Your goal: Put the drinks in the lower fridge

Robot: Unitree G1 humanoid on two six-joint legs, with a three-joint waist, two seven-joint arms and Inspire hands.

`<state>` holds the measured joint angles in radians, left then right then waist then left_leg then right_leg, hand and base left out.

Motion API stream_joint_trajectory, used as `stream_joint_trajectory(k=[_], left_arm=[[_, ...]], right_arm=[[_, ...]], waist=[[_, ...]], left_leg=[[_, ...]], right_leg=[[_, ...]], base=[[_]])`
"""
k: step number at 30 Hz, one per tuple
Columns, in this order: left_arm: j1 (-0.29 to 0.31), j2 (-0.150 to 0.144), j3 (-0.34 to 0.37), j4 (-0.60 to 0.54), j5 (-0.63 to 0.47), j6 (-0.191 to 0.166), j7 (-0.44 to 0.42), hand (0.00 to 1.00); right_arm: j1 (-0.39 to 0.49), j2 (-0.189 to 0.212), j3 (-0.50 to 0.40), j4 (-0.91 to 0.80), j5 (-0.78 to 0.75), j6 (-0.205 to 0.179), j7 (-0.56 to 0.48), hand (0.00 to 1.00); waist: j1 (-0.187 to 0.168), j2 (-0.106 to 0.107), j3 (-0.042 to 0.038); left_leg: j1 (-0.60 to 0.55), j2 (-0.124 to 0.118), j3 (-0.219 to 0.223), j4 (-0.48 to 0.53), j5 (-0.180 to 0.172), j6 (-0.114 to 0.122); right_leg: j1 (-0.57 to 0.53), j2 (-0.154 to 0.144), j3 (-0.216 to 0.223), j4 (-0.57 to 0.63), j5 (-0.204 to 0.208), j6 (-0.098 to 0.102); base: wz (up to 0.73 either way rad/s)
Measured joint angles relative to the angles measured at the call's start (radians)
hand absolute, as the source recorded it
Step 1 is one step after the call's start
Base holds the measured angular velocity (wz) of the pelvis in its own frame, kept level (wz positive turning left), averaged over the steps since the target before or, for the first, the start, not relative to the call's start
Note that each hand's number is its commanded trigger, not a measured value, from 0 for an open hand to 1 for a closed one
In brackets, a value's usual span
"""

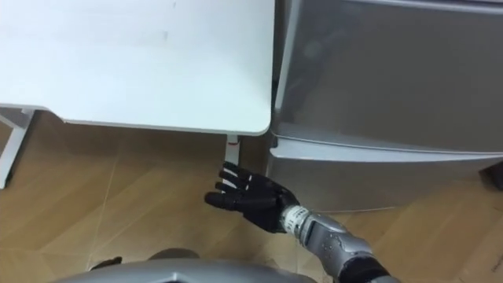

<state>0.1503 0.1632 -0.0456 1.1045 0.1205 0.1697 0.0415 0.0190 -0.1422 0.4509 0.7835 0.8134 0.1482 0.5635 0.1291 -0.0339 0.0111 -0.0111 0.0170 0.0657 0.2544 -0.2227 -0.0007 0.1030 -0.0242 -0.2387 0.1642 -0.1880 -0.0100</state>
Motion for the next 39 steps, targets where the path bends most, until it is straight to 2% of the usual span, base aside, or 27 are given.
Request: stream_joint_trajectory(k=[4, 14, 21, 27, 32, 39], left_arm=[[0.001, -0.007, -0.016, -0.009, 0.000, 0.001, 0.021, 0.00], [-0.001, -0.013, -0.036, -0.009, 0.000, 0.005, 0.044, 0.00], [-0.001, -0.013, -0.036, -0.009, -0.004, 0.006, 0.042, 0.00], [-0.001, -0.013, -0.036, -0.007, -0.010, 0.006, 0.038, 0.00], [-0.003, -0.010, -0.037, -0.007, -0.010, 0.004, 0.032, 0.00], [0.040, 0.003, -0.036, -0.019, 0.002, 0.006, 0.015, 0.00]], right_arm=[[0.006, -0.014, -0.001, 0.018, -0.002, 0.007, 0.005, 0.00], [0.013, -0.016, -0.001, 0.031, -0.004, 0.022, 0.006, 0.00], [0.013, -0.016, -0.002, 0.064, -0.012, 0.022, 0.007, 0.00], [0.017, -0.027, -0.003, 0.073, -0.011, 0.025, 0.007, 0.00], [0.017, -0.033, -0.003, 0.074, -0.011, 0.025, 0.005, 0.00], [0.020, -0.031, -0.045, 0.162, -0.010, 0.026, -0.017, 0.00]], waist=[[0.001, 0.005, -0.0012], [0.001, 0.011, -0.0073], [0.001, 0.011, -0.0082], [-0.012, 0.007, -0.0098], [-0.017, 0.002, -0.0073], [-0.017, -0.011, -0.0048]], left_leg=[[0.000, 0.000, -0.002, 0.000, 0.000, 0.000], [0.004, 0.000, 0.000, 0.004, 0.001, 0.001], [0.006, 0.000, 0.000, 0.006, 0.005, 0.001], [0.008, -0.002, -0.013, 0.008, 0.005, 0.001], [0.006, -0.003, -0.015, 0.013, 0.005, 0.001], [0.023, -0.007, -0.014, 0.012, 0.004, 0.003]], right_leg=[[0.002, -0.001, -0.012, 0.000, 0.000, 0.000], [0.010, -0.001, -0.012, 0.000, 0.000, 0.000], [0.013, -0.001, -0.008, 0.001, 0.000, 0.000], [0.018, -0.001, -0.008, 0.000, 0.000, 0.000], [0.022, -0.001, -0.010, 0.001, 0.000, 0.000], [0.046, -0.003, -0.009, -0.014, 0.000, 0.001]], base=[[0.01], [0.00], [0.00], [0.03], [0.02], [0.00]])
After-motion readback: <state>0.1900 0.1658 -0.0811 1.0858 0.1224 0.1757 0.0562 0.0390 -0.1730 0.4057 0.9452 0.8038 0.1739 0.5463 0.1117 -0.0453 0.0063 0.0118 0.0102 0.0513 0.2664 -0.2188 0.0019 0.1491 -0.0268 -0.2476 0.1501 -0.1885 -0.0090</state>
